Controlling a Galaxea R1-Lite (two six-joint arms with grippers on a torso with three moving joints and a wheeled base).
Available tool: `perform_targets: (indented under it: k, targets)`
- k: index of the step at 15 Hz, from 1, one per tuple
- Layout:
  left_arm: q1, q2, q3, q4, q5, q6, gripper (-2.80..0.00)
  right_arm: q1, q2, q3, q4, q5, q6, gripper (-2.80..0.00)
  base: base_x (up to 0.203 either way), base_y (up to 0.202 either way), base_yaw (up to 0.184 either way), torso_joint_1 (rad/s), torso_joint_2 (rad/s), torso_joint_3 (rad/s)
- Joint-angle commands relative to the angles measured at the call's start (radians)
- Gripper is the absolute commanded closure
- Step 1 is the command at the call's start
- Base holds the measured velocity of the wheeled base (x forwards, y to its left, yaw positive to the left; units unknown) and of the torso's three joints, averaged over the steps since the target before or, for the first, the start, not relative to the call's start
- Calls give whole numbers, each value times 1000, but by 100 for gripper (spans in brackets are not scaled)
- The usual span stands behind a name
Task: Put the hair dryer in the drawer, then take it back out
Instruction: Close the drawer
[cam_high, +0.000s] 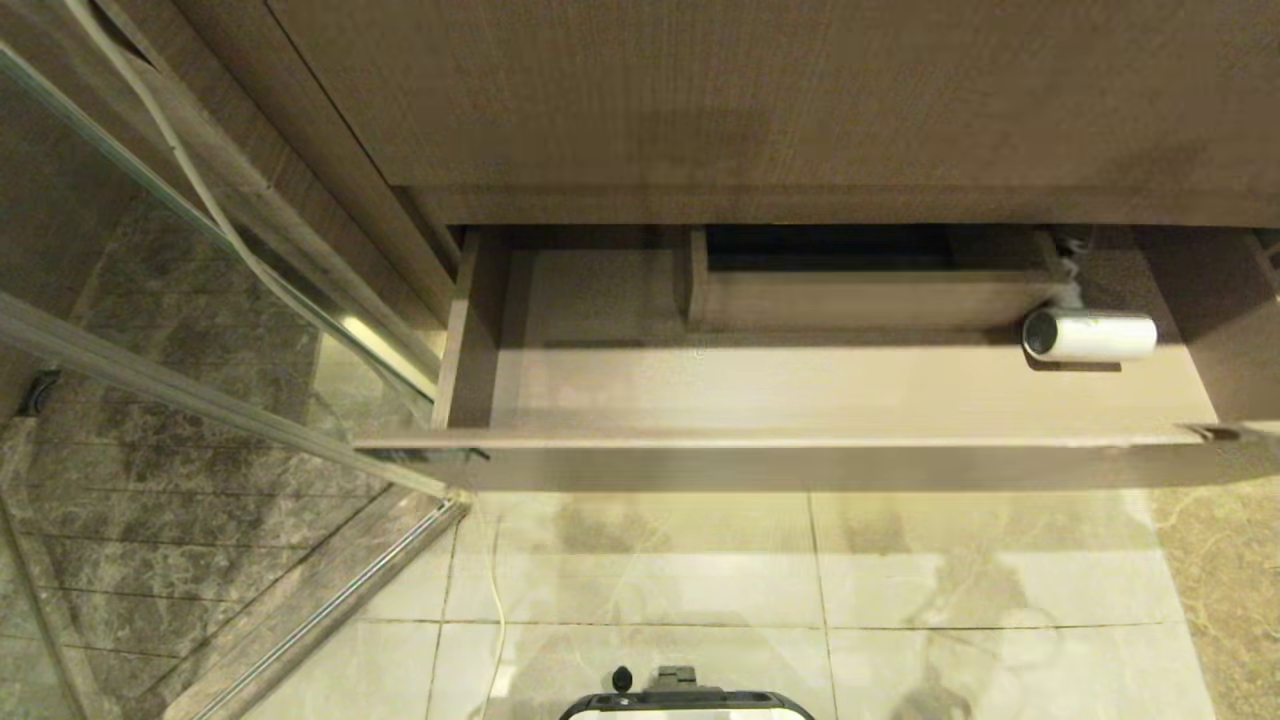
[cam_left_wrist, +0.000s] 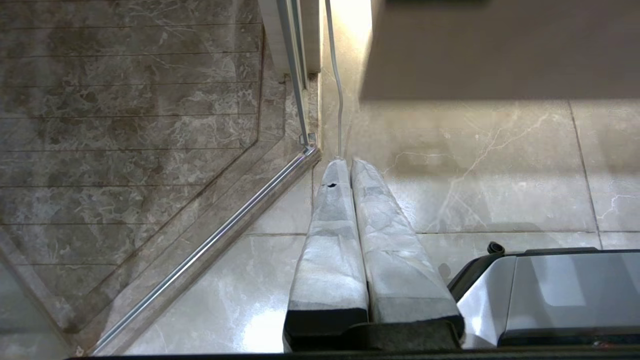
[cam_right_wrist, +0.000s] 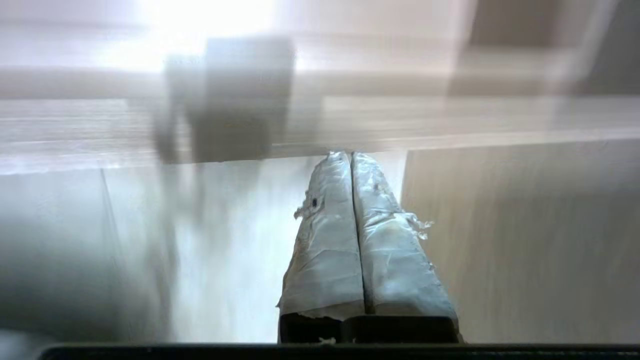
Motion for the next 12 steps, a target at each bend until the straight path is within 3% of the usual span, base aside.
perform_targets:
  k: [1,5,12]
  targets:
    - [0,0,1,0,0,-1,0,36,39,-47,-210,21,56,0,0,0,0,0,0,0]
    - [0,0,2,0,0,-1,0,41,20,-68,-168,22,60,0,0,0,0,0,0,0]
    - [0,0,0,0,0,-1,0,80,-235,140,-95,23,50,0,0,0,0,0,0,0]
